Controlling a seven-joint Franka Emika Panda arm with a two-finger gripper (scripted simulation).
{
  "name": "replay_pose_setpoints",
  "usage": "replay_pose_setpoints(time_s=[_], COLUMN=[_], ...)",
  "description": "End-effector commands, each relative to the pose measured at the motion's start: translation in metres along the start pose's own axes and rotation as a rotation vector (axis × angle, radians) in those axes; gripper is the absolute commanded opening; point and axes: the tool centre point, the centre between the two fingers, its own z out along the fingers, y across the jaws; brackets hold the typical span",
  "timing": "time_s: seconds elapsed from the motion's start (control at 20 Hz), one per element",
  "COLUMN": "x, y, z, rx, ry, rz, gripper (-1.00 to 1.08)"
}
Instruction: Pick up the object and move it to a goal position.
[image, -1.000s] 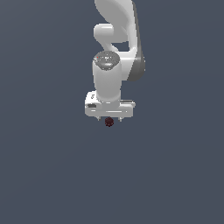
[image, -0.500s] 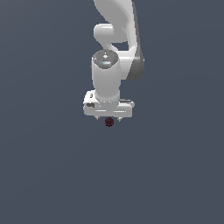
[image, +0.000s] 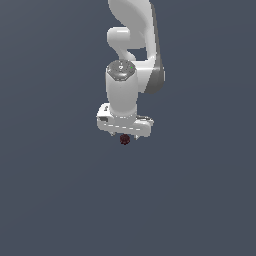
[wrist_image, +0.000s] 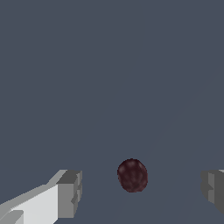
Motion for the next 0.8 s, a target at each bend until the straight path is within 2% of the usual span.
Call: replay_pose_setpoints(time_s=[0.0, 0.75], x=[-0.002, -0.022], y=[0.000, 0.000], z=[0.004, 0.033], rx=[0.001, 0.009], ry=[0.000, -0.002], rz=[0.049, 0.458], gripper=[1.00, 1.00])
